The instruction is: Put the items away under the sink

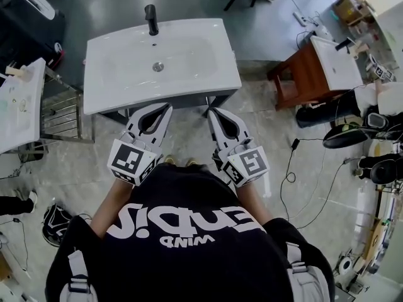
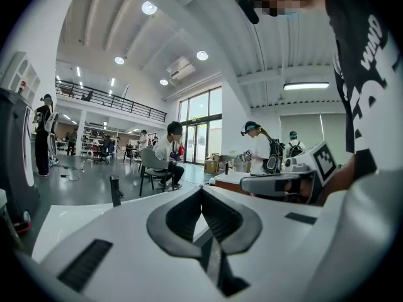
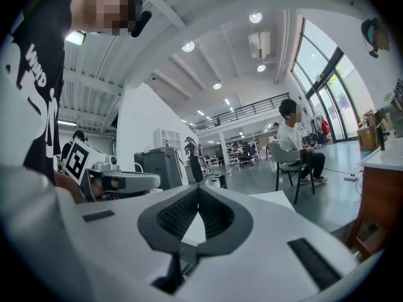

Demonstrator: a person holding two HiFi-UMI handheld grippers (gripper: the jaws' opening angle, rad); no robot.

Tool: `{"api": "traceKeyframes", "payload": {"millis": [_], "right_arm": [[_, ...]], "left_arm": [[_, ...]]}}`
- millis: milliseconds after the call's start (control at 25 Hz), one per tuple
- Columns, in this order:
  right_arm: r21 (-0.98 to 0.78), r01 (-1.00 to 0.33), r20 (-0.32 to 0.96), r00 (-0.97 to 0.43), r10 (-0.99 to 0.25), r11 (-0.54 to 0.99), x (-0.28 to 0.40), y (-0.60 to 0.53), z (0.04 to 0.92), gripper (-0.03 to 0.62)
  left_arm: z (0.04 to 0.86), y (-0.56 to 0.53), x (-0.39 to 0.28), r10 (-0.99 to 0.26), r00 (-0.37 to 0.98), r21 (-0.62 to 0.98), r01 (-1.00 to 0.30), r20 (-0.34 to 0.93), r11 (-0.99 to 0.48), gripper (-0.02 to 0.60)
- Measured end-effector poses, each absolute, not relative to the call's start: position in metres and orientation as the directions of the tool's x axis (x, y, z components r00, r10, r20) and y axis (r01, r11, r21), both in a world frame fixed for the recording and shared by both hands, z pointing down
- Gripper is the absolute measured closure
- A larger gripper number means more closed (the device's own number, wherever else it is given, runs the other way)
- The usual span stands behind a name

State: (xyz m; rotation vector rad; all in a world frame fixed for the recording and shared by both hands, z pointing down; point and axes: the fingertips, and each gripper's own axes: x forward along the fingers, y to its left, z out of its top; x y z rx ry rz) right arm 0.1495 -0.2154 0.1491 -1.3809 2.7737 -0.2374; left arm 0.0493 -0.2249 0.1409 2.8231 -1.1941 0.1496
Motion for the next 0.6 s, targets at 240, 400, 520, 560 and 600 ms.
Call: {"api": "traceKeyframes", "payload": {"millis": [240, 400, 520, 560, 600], "right_arm": [[-0.16, -0.793, 0.017, -0.597, -0.802, 0.588, 0.155, -0.212, 0.145, 0.576], [-0.154, -0.791, 0.012, -0.601, -0.799, 0.592, 0.156, -0.208, 0.145, 0.576], [-0.15, -0.791, 0.007, -0.6, -0.8, 0.593, 0.157, -0.207, 0.143, 0.576], [-0.149, -0.792, 0.005, -0.6, -0.8, 0.592, 0.157, -0.207, 0.143, 0.576], [-0.148, -0.792, 0.003, -0.599, -0.801, 0.592, 0.158, -0.207, 0.142, 0.576]], "left_arm": [[0.141, -0.22, 0.054, -0.72, 0.686, 0.033, -0.726, 0.109, -0.687, 0.561], [0.141, -0.214, 0.055, -0.722, 0.683, 0.037, -0.729, 0.109, -0.684, 0.561], [0.141, -0.211, 0.056, -0.726, 0.679, 0.039, -0.733, 0.106, -0.679, 0.561], [0.14, -0.211, 0.056, -0.728, 0.678, 0.041, -0.734, 0.105, -0.678, 0.561], [0.14, -0.21, 0.057, -0.729, 0.676, 0.044, -0.736, 0.103, -0.676, 0.561]]}}
